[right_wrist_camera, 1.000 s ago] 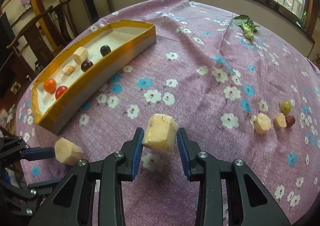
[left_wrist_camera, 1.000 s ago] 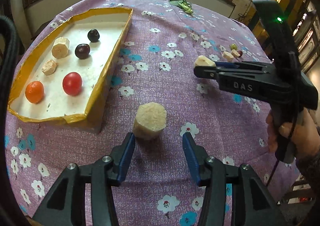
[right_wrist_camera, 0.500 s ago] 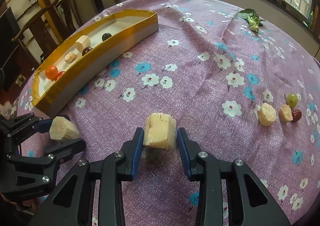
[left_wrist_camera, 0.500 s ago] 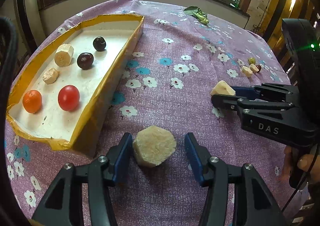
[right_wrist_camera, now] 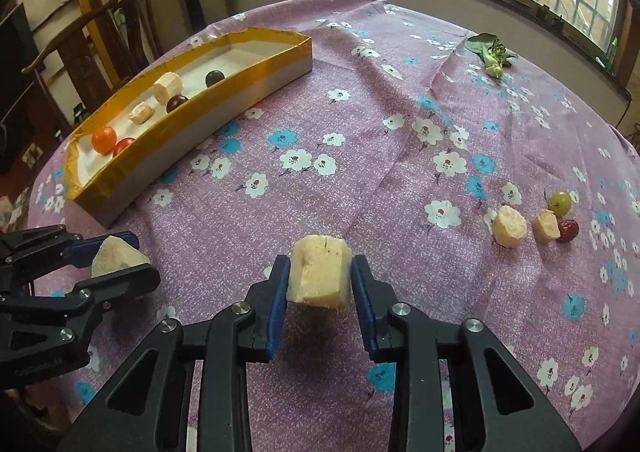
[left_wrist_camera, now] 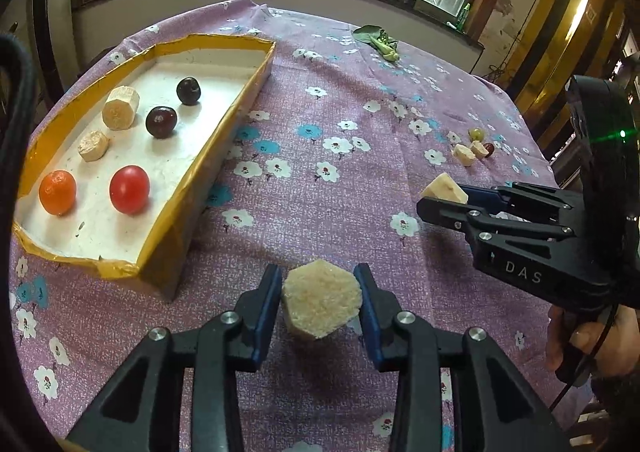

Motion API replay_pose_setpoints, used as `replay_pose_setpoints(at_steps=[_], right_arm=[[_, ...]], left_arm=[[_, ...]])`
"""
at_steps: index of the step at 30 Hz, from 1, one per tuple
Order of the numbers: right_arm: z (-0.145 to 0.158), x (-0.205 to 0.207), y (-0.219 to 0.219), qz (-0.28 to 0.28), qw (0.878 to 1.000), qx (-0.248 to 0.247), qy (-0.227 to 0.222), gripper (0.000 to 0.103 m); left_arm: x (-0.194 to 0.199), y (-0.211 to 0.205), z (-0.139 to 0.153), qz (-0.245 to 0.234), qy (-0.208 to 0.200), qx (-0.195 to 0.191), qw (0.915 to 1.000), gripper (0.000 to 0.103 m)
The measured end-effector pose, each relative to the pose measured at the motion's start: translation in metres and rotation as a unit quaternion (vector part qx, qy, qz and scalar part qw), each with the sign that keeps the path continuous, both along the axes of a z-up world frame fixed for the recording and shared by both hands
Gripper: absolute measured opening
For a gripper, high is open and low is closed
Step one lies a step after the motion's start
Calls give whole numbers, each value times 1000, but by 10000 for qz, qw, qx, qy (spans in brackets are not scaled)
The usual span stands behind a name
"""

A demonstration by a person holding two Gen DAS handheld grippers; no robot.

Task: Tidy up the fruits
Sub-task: 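Lower both cream blocks into the tray and open both grippers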

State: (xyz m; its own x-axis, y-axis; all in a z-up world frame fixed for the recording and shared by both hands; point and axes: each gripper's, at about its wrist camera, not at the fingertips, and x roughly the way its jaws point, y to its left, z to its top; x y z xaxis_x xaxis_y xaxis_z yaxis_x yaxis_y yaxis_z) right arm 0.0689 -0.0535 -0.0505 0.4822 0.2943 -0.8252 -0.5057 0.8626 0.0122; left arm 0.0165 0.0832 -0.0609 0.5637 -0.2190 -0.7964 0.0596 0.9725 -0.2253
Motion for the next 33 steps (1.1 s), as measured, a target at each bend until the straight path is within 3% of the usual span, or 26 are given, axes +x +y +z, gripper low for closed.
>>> replay_pose_setpoints(at_steps=[10, 21, 26, 33], right_arm=[[22, 3, 8, -87, 9998, 150, -89, 30], [60, 35, 93, 432, 9978, 410, -287, 30], [58, 60, 134, 584, 9971, 417, -233, 30], [39, 99, 166, 487, 9982, 359, -51, 30]], left_arm=[[-1, 17, 27, -11, -76, -332, 9994, 39], [10, 98, 52, 509, -184, -176, 9984, 39], [29, 132, 51, 720, -164, -17, 9973, 39], [67, 143, 32, 782, 17, 77, 9969, 39]])
